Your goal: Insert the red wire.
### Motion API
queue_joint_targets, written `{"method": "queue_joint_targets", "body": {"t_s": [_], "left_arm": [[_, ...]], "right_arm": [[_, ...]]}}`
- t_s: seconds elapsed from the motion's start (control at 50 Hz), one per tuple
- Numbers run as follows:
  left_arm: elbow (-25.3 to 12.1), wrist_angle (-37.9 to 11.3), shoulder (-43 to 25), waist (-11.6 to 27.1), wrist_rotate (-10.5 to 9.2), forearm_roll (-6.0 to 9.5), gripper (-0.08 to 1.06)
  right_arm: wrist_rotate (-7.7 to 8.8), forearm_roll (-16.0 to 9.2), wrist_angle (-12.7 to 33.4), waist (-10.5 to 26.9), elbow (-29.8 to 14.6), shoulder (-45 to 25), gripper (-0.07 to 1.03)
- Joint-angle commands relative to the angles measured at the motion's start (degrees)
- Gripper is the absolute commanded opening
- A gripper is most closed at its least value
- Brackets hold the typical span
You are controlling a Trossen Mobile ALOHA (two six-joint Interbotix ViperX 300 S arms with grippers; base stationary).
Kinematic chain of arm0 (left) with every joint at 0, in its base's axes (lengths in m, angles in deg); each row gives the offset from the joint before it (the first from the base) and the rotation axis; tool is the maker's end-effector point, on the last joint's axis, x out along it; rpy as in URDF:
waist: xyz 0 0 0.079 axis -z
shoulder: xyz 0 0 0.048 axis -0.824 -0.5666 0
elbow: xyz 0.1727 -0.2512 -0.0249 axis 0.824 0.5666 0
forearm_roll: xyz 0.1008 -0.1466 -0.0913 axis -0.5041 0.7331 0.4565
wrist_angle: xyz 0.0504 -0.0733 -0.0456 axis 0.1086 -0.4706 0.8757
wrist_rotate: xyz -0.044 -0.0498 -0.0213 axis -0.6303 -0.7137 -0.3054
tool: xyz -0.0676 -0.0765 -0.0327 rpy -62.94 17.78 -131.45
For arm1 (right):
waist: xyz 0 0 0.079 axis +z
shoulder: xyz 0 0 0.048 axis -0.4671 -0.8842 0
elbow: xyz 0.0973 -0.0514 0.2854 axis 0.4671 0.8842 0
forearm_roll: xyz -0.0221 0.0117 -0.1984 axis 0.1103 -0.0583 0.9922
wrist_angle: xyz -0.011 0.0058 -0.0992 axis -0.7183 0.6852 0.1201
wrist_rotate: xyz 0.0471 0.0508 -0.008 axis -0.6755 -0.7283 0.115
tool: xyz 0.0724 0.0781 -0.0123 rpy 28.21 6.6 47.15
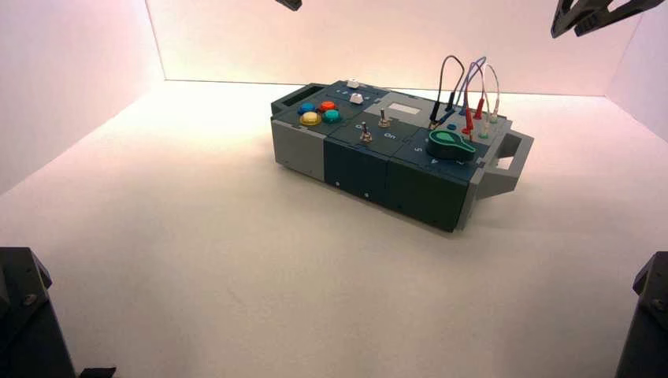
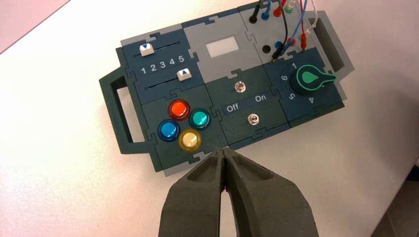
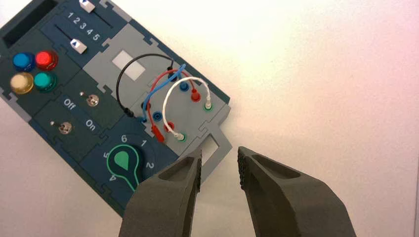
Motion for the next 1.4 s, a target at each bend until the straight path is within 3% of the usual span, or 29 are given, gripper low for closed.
{"method": "queue_joint_targets", "body": {"t_s": [0.02,0.22,0.44,0.52,0.68,0.76,1.04,1.4], "left_arm": [[-0.8,-0.3,1.7,0.3,1.32,0.26,-0.03],[-0.4,-0.1,3.1,0.9,3.60,0.26,-0.03],[0.3,1.1,4.0,2.4,5.27,0.26,-0.03],[0.5,1.5,3.9,3.2,5.36,0.26,-0.03],[0.4,1.5,2.9,4.5,5.10,0.79,-0.03],[0.4,1.3,2.9,4.7,5.10,1.93,-0.03],[0.2,1.1,2.8,4.7,5.10,2.81,-0.03],[0.0,0.4,2.7,4.7,5.10,2.90,-0.03]], "right_arm": [[0.09,-0.5,0.8,1.1,-0.9,0.2,0.41],[0.88,-0.4,7.6,6.6,-1.8,0.1,0.41],[1.23,-0.6,12.7,9.4,-3.0,-0.1,0.41],[1.76,-1.0,12.7,9.6,-3.3,-0.1,0.41],[5.01,-3.8,12.7,10.6,-4.4,-0.9,0.41],[5.80,-4.8,12.1,10.6,-4.6,-1.4,0.41],[6.77,-4.9,8.8,10.7,-4.7,-4.4,0.41],[10.02,-5.2,8.9,10.8,-7.1,-11.0,0.41]]}}
